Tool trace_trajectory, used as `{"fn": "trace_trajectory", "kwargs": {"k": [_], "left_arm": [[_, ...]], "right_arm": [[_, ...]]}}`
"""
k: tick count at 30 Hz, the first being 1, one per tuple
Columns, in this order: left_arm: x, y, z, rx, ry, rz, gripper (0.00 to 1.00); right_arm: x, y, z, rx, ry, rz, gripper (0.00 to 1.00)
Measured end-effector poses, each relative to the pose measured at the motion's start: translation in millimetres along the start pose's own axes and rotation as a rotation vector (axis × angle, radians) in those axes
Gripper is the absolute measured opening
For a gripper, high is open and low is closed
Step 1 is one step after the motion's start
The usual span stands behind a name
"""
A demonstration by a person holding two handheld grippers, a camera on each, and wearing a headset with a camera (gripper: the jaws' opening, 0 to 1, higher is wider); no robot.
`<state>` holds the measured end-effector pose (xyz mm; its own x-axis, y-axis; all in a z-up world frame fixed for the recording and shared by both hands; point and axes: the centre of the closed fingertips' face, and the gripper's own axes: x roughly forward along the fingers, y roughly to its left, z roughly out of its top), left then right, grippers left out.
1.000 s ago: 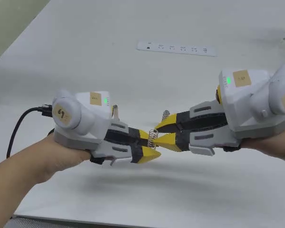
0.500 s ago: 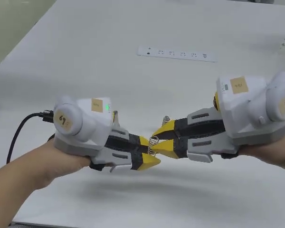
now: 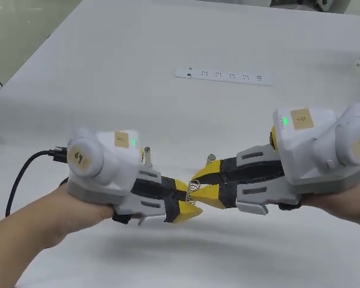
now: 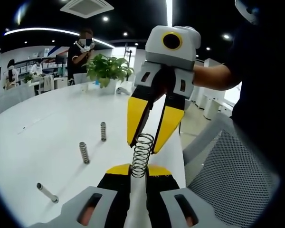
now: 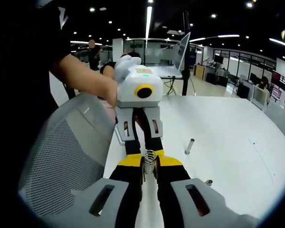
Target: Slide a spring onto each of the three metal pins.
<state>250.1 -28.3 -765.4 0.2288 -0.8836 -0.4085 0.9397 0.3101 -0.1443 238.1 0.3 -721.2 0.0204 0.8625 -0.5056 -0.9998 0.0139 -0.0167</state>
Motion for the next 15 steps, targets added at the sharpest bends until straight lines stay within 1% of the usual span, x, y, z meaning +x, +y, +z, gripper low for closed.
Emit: {"fn": "trace_trajectory", "kwargs": {"k": [4, 8, 13, 15], "left_arm": [[-0.7, 1.3, -0.7, -0.018, 0.000, 0.008, 0.04], [-2.3, 3.3, -1.5, -0.024, -0.002, 0.024, 0.10], [-5.0, 6.0, -3.0, -0.032, -0.002, 0.041, 0.14], [-7.1, 8.6, -4.0, -0.036, -0.003, 0.056, 0.18]], "right_arm": [[0.0, -0.9, 0.4, -0.004, 0.000, -0.007, 0.08], [-0.5, -2.0, 0.2, -0.007, 0.001, -0.013, 0.08], [-1.2, -4.8, -0.8, -0.014, 0.005, -0.025, 0.08], [-1.4, -6.0, -0.7, -0.014, 0.005, -0.029, 0.08]]}}
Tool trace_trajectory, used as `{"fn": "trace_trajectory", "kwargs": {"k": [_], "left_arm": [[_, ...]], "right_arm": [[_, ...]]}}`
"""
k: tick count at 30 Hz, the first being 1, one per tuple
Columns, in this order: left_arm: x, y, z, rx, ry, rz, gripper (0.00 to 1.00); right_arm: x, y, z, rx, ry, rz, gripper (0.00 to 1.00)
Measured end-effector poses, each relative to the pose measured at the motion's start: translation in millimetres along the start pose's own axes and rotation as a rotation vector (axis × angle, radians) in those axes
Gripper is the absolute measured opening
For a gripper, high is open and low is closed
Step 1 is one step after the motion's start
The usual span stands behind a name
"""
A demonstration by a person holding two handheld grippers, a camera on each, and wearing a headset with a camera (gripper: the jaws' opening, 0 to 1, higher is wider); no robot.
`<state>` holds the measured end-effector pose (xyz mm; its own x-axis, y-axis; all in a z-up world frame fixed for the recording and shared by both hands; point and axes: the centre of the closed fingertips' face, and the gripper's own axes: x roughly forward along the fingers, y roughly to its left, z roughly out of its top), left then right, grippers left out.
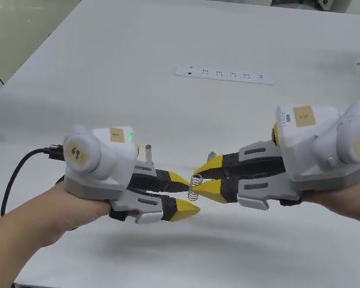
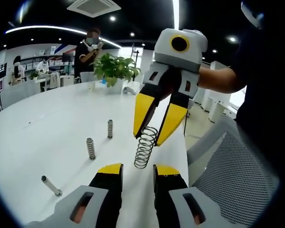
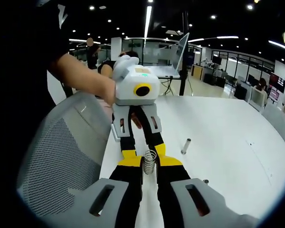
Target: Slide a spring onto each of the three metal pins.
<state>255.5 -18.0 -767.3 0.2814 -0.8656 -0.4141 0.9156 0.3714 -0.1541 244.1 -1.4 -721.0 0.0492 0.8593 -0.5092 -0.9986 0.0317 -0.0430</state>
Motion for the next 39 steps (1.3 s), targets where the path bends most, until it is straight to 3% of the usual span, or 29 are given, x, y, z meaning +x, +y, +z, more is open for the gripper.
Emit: {"fn": "trace_trajectory", "kwargs": {"k": [7, 16, 26, 30, 39], "left_arm": [[-15.0, 13.2, -1.5, -0.016, -0.012, 0.058, 0.26], [-47.5, 31.4, -10.6, -0.052, -0.031, 0.170, 0.42], [-77.1, 44.5, -18.4, -0.077, -0.048, 0.266, 0.64], [-89.7, 55.7, -21.0, -0.092, -0.061, 0.324, 0.72], [-98.7, 59.5, -23.2, -0.107, -0.071, 0.359, 0.88]], "right_arm": [[0.2, -4.2, 0.1, -0.002, -0.001, -0.015, 0.08], [0.2, -8.2, -2.8, -0.003, 0.001, -0.034, 0.08], [2.7, -10.4, -7.8, 0.002, 0.006, -0.048, 0.08], [1.0, -12.7, -9.9, 0.002, 0.008, -0.059, 0.08], [-1.8, -18.7, -12.7, 0.013, 0.003, -0.094, 0.08]]}}
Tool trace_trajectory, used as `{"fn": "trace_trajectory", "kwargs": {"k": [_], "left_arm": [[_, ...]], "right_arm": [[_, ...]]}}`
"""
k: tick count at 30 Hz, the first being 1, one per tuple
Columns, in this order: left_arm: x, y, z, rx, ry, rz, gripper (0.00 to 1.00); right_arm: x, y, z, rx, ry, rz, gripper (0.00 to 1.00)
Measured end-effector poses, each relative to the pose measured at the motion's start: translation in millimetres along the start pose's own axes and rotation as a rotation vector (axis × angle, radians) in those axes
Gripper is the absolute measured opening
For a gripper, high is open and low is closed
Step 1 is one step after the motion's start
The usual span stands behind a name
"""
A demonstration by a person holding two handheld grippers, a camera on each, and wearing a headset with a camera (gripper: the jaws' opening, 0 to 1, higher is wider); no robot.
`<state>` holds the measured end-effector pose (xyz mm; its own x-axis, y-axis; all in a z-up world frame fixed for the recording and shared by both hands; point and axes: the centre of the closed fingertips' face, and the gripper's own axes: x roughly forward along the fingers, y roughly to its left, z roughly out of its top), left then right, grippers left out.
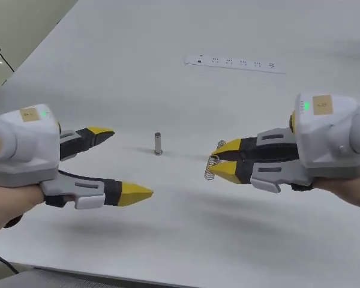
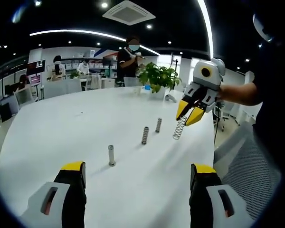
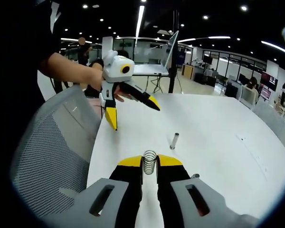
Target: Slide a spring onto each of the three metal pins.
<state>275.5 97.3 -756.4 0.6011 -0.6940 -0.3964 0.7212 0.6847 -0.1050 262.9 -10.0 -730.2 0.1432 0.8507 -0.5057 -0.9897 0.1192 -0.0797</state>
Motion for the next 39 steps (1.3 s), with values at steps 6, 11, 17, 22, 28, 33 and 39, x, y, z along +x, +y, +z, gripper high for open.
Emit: {"fn": "trace_trajectory", "kwargs": {"k": [6, 11, 17, 22, 28, 33, 39], "left_arm": [[-2.3, 0.6, -5.6, -0.009, 0.010, 0.008, 0.95], [-3.9, 5.2, -7.7, -0.023, 0.007, 0.038, 0.98], [-5.7, 5.5, -8.7, -0.026, 0.009, 0.039, 0.98], [-8.2, 7.7, -10.8, -0.029, 0.013, 0.044, 0.98], [-11.3, 9.9, -11.8, -0.033, 0.015, 0.050, 0.98], [-13.4, 12.3, -10.8, -0.035, 0.010, 0.056, 0.98], [-14.2, 12.5, -11.8, -0.038, 0.010, 0.056, 0.97]], "right_arm": [[0.9, -0.8, -2.0, -0.001, 0.003, -0.008, 0.08], [1.6, -0.8, -4.6, -0.001, 0.010, -0.012, 0.08], [3.9, -3.2, -6.9, -0.004, 0.021, -0.008, 0.08], [10.1, -5.0, -8.0, -0.011, 0.034, 0.005, 0.08], [20.9, -9.6, -7.4, -0.026, 0.049, 0.028, 0.08], [30.9, -17.7, -2.2, -0.042, 0.050, 0.036, 0.08], [41.2, -31.5, 8.8, -0.049, 0.035, 0.026, 0.08]]}}
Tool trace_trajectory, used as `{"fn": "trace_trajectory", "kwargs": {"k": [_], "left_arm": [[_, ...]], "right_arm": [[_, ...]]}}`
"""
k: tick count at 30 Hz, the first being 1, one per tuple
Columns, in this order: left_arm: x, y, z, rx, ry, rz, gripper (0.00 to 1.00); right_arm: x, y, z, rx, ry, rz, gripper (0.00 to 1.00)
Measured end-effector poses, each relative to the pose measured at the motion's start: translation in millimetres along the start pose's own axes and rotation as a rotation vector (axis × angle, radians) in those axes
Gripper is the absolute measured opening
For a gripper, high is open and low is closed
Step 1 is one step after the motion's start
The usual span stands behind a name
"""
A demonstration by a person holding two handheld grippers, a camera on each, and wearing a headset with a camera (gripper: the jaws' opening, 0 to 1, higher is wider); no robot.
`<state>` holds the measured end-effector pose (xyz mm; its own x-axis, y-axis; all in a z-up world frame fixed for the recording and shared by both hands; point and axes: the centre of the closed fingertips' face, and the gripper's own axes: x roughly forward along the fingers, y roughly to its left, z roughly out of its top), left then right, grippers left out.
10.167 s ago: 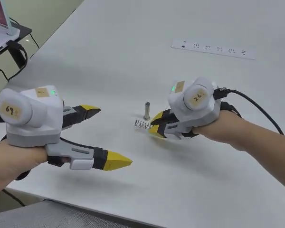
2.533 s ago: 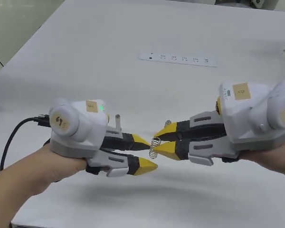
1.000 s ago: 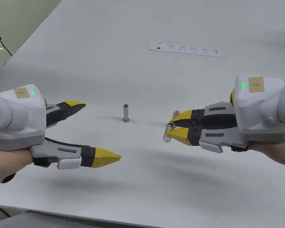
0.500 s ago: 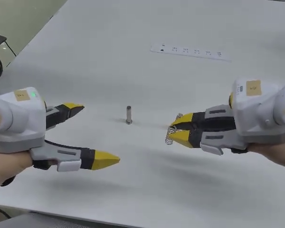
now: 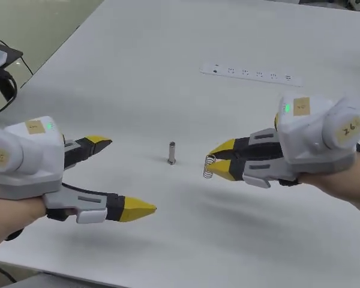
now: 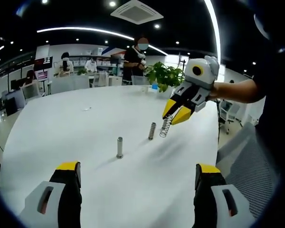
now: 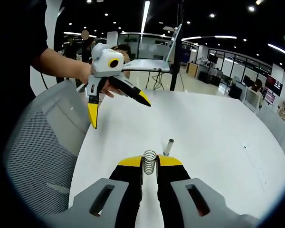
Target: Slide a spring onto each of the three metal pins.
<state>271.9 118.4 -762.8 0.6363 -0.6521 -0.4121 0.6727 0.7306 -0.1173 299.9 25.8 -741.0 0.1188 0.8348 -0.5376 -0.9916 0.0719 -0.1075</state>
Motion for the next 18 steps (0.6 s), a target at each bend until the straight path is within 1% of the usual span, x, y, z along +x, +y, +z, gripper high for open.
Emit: {"fn": "trace_trajectory", "kwargs": {"k": [5, 14, 18], "left_arm": [[-0.5, -0.9, -1.8, -0.002, 0.005, -0.002, 0.97], [0.0, -0.2, -1.7, -0.002, 0.005, -0.004, 0.97], [1.2, -0.9, -1.4, -0.002, 0.005, -0.008, 0.97]], "right_arm": [[7.9, -11.8, 12.9, 0.009, -0.026, -0.019, 0.08], [25.0, -29.2, 23.0, 0.016, -0.037, -0.037, 0.08], [33.2, -34.2, 27.2, 0.042, -0.051, -0.041, 0.08]]}}
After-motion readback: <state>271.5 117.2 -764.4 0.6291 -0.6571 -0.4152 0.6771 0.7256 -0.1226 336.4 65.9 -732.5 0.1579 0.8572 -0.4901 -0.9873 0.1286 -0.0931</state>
